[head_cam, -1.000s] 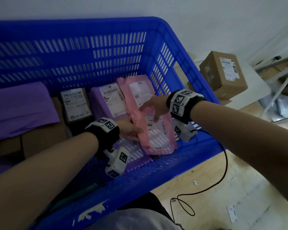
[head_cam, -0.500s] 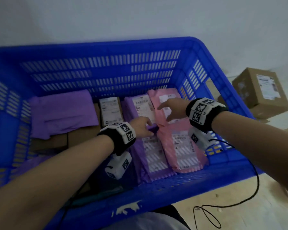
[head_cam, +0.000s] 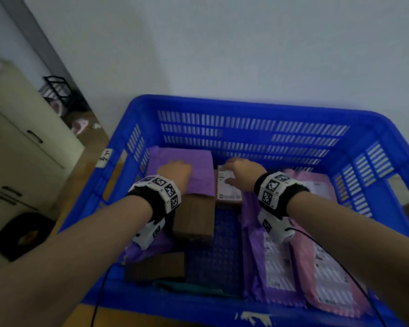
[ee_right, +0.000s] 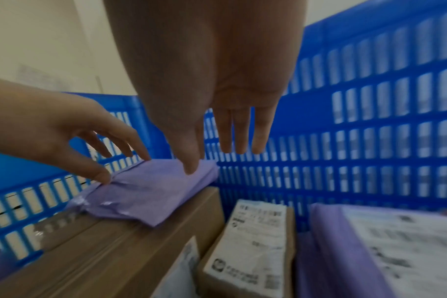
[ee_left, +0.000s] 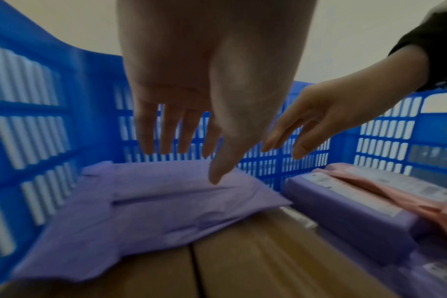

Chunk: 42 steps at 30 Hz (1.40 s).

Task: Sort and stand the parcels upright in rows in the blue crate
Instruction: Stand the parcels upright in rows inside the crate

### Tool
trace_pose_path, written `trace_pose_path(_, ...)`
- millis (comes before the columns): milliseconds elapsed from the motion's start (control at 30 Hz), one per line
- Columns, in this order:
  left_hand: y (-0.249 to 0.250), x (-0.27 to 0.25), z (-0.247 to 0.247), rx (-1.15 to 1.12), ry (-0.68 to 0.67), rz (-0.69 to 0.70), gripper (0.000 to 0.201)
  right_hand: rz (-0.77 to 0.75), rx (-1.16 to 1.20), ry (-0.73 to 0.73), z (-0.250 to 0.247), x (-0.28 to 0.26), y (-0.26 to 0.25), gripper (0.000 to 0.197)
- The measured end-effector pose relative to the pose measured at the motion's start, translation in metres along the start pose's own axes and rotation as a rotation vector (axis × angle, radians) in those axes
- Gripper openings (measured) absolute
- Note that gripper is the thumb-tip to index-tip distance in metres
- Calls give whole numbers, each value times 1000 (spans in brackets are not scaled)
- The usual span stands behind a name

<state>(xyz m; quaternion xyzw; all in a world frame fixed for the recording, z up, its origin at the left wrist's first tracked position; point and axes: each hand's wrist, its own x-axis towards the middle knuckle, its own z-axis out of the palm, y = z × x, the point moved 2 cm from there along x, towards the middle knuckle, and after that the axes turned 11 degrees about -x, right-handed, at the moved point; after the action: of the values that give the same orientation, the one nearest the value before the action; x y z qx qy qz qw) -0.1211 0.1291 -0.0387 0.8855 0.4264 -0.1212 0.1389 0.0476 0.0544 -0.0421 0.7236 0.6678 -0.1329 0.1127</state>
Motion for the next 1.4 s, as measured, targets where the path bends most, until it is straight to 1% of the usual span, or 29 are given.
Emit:
trace_pose_path(67,-20,-7,2,38,0,-100,36,-57,-17,0,8,9,-19,44)
trace_pose_path(167,-44,-14,9,21,-33,-204,35,-143,-48,2,21,17,-42,56)
trace_pose_path(233,-53,-17,14,-20,-37,-238,40,-170,-81,15,29,21,-51,61)
trace_pose_path(367,-58,-15,25,-80,-19,-256,50,-152,-81,15,38,26,-59,61)
trace_pose_path(500,-60,-12,33,-123,-37,-277,51,-147,-147,82,42,30,-64,45)
trace_pose_path(533,-59,-12,34,-134,-17,-278,50,-142,-160,115,42,31,-65,40)
trace_pose_path(600,-58,-11,33,-133,65,-275,48,-133,-160,181,37,33,-65,32)
trace_pose_path(667,-59,-6,31,-133,120,-224,49,-118,-135,229,28,35,-60,24)
trace_pose_path(733,-59,1,27,-158,92,-148,57,-92,-99,270,17,37,-54,17)
trace_pose_path(800,-57,5,18,-200,74,-99,66,-58,-44,307,5,38,-46,16)
trace_pose_path(867,-54,6,7,-194,123,-55,59,-41,17,342,-8,37,-42,18)
trace_pose_path(967,-49,5,-12,-176,233,11,39,-13,122,399,-34,32,-37,22)
trace_pose_path(1033,-46,3,-27,-214,296,10,27,14,170,450,-52,30,-33,22)
trace_pose_path(1067,-43,2,-35,-241,305,0,23,21,188,476,-60,29,-30,21)
trace_pose_path(1133,-38,2,-48,-300,296,-15,20,26,226,526,-75,27,-26,19)
trace_pose_path(1233,-31,4,-67,-400,321,-4,20,64,323,590,-90,22,-17,19)
trace_pose_path(1300,-26,6,-75,-475,321,5,18,104,397,605,-94,17,-7,27)
trace_pose_path(1400,-21,10,-79,-588,315,-23,13,114,493,575,-89,7,8,52)
